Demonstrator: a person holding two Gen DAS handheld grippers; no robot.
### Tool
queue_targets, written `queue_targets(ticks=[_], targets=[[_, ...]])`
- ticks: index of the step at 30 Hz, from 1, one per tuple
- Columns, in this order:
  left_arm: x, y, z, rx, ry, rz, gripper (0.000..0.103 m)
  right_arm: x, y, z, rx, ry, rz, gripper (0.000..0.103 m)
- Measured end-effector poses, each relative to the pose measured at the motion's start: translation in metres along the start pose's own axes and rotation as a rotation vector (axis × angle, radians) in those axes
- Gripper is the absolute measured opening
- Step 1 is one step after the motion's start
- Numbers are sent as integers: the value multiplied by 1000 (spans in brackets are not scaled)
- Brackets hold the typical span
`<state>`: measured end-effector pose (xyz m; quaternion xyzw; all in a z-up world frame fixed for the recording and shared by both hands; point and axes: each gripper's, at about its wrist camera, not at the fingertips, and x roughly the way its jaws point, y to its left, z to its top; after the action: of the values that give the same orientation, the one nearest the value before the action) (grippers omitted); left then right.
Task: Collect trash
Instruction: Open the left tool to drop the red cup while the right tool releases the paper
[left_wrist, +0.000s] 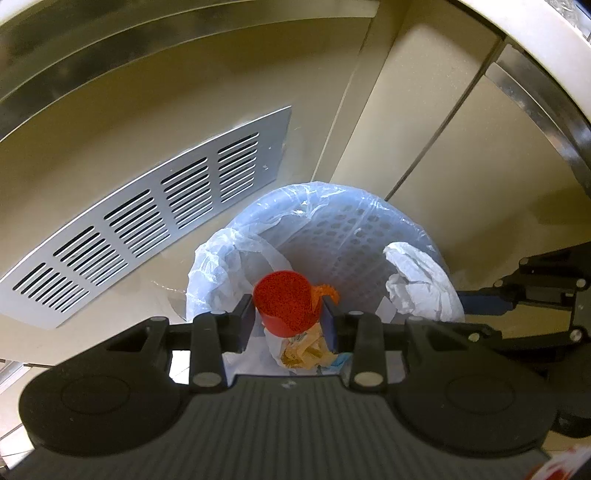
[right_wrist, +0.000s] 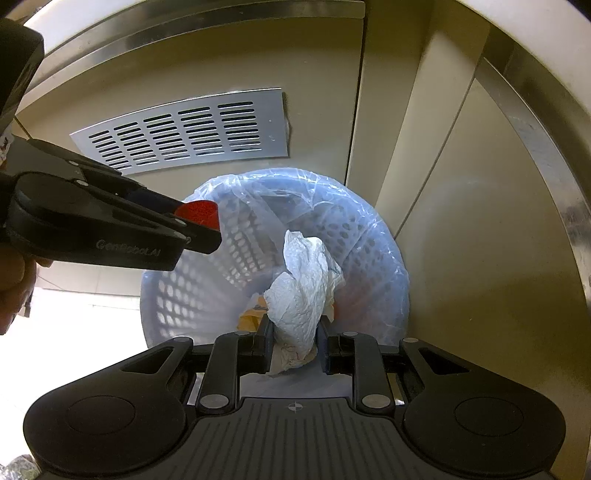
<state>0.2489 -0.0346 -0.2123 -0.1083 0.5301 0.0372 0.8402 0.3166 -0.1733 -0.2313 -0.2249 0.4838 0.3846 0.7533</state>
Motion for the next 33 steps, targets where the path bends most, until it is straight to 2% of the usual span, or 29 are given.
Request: queue_targets(ticks=[6,7,9,33], targets=[[2,-3,0,-1,-2,3,35,1,-1,0,1,6,4,24],[2,-3,0,-6,1,4,38,1,-1,0,1,7,5,24],[2,-3,-1,-15,5,5,58,2,0,1,2,8,6,24],[-28,17,-16,-85,-23,33,58,2,2,8,18,-13,10,24]])
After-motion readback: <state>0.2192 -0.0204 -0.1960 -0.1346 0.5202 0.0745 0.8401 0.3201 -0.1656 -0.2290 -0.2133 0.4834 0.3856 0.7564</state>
